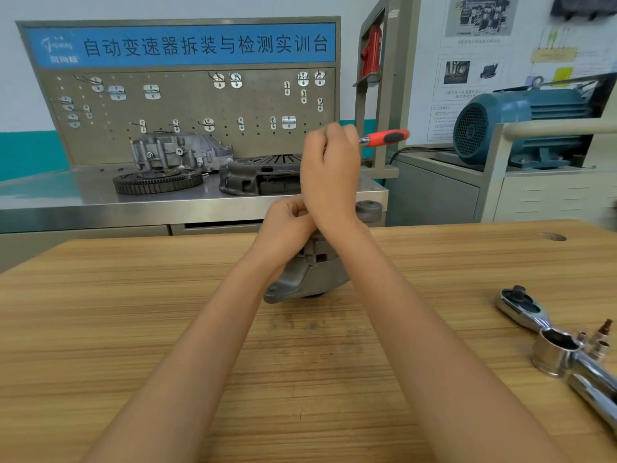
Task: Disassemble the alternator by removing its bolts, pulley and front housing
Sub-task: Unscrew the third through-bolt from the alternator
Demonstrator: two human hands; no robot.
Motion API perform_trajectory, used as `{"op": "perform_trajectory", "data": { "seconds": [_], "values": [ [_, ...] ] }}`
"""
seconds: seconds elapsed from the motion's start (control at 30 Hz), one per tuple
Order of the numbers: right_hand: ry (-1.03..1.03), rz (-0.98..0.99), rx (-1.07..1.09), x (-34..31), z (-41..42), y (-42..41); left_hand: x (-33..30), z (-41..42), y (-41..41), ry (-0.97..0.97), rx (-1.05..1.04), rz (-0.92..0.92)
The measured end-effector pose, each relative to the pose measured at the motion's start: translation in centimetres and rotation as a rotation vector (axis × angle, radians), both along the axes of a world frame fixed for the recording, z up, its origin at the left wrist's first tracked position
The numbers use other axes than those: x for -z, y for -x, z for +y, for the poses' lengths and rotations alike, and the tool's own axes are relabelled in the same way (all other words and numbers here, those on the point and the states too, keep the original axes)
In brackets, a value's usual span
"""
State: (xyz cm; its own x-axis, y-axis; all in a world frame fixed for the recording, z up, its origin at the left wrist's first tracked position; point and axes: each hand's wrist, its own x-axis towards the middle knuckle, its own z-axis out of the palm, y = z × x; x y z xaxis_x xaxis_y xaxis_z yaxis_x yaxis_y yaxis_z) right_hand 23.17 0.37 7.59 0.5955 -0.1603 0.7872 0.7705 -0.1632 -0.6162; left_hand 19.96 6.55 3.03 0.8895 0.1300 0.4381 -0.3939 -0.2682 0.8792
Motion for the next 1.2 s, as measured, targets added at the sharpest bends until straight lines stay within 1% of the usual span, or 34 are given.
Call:
{"op": "perform_trajectory", "data": {
  "seconds": [0.07,0.13,0.23,0.33,0.37,0.4,0.43,0.47,0.53,0.57,0.63,0.7,0.73,0.77,0.8,0.83,0.9,0.93,1.07,1.13,1.2],
  "values": [
    [-0.092,0.084,-0.154,-0.5,-0.2,-0.3,-0.1,0.0,0.0,0.002,0.066,-0.001],
    [-0.174,0.211,-0.291,-1.0,-0.6,-0.7,-0.1,0.1,-0.1,0.009,0.109,0.002],
    [-0.215,0.374,-0.508,-1.7,-1.5,-1.4,-0.1,0.2,0.0,0.046,0.151,0.008],
    [-0.275,0.450,-0.856,-1.6,-2.0,-1.9,-0.1,0.1,-0.1,0.072,0.143,0.016],
    [-0.301,0.459,-0.941,-1.6,-2.2,-2.0,-0.1,0.1,-0.2,0.080,0.131,0.016],
    [-0.318,0.463,-0.986,-1.6,-2.3,-2.0,0.0,0.1,-0.3,0.082,0.118,0.012],
    [-0.323,0.464,-0.982,-1.6,-2.3,-2.0,0.0,0.2,-0.4,0.085,0.107,0.006],
    [-0.315,0.454,-0.925,-1.6,-2.1,-1.9,0.0,0.2,-0.5,0.087,0.098,-0.002],
    [-0.253,0.371,-0.683,-1.4,-1.7,-1.7,0.1,0.3,-0.6,0.076,0.077,-0.019],
    [-0.175,0.284,-0.504,-1.2,-1.5,-1.5,0.1,0.2,-0.6,0.063,0.062,-0.025],
    [0.070,0.114,-0.047,-0.3,-0.8,-1.3,0.0,0.2,-0.5,0.036,0.029,-0.036],
    [0.308,0.047,0.446,0.8,-0.3,-1.1,0.0,0.2,-0.5,0.027,-0.026,-0.049],
    [0.359,0.014,0.556,1.1,-0.1,-0.9,0.0,0.2,-0.6,0.024,-0.049,-0.049],
    [0.360,-0.011,0.550,1.3,0.0,-0.9,0.1,0.1,-0.6,0.020,-0.062,-0.047],
    [0.302,-0.023,0.455,1.1,0.0,-0.9,0.1,0.0,-0.6,0.018,-0.063,-0.042],
    [0.194,-0.009,0.303,0.8,-0.1,-1.0,0.1,-0.2,-0.5,0.020,-0.055,-0.035],
    [-0.006,0.049,0.014,0.0,-0.4,-1.2,0.1,-0.3,-0.5,0.021,-0.023,-0.018],
    [-0.071,0.087,-0.109,-0.3,-0.5,-1.3,0.0,-0.3,-0.5,0.026,-0.002,-0.013],
    [-0.202,0.332,-0.616,-1.1,-1.3,-1.7,-0.1,0.1,-0.4,0.034,0.081,-0.008],
    [-0.195,0.390,-0.725,-1.3,-1.8,-2.0,0.0,0.3,-0.3,0.042,0.080,0.002],
    [-0.194,0.404,-0.764,-1.5,-1.9,-2.0,0.0,0.3,-0.3,0.041,0.060,0.008]
  ]
}}
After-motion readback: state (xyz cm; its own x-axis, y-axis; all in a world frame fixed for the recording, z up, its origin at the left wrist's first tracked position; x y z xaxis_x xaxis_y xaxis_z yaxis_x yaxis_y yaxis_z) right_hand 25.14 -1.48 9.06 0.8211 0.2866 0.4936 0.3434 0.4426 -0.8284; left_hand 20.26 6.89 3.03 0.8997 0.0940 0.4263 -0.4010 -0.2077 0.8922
